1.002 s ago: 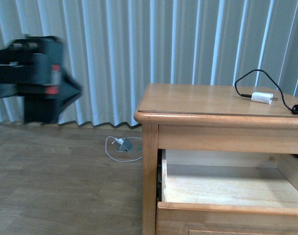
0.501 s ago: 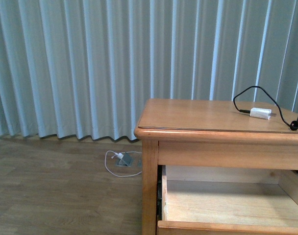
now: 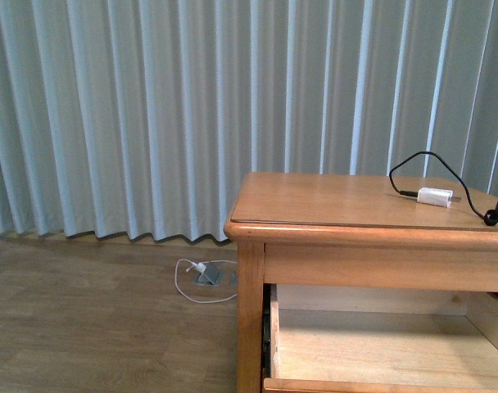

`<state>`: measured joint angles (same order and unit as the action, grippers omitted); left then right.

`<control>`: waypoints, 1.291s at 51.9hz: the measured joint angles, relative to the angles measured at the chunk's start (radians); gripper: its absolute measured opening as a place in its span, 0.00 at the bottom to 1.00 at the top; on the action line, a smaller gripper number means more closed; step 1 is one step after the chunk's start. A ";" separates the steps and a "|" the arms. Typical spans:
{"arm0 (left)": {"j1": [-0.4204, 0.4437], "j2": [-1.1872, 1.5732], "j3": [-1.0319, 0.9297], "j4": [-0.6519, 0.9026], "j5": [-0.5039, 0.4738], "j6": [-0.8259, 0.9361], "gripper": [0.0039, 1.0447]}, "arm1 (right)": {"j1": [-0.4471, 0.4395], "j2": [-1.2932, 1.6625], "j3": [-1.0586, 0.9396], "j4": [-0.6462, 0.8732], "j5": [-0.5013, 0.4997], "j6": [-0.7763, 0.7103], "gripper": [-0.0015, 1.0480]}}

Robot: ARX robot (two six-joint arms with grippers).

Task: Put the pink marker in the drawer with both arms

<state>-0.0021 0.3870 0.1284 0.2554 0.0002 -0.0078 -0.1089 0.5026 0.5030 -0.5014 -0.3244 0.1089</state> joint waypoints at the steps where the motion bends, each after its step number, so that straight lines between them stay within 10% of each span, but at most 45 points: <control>1: 0.000 -0.006 -0.005 0.000 0.000 0.000 0.04 | 0.000 0.000 0.000 0.000 0.000 0.000 0.92; 61: 0.000 -0.381 -0.105 -0.253 0.000 0.002 0.04 | 0.000 -0.001 0.001 0.000 0.000 0.000 0.92; 67: 0.000 -0.382 -0.105 -0.253 0.000 0.002 0.22 | 0.048 -0.056 -0.076 0.219 0.174 0.026 0.92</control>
<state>-0.0021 0.0051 0.0231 0.0021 -0.0002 -0.0055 -0.0608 0.4461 0.4267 -0.2821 -0.1509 0.1349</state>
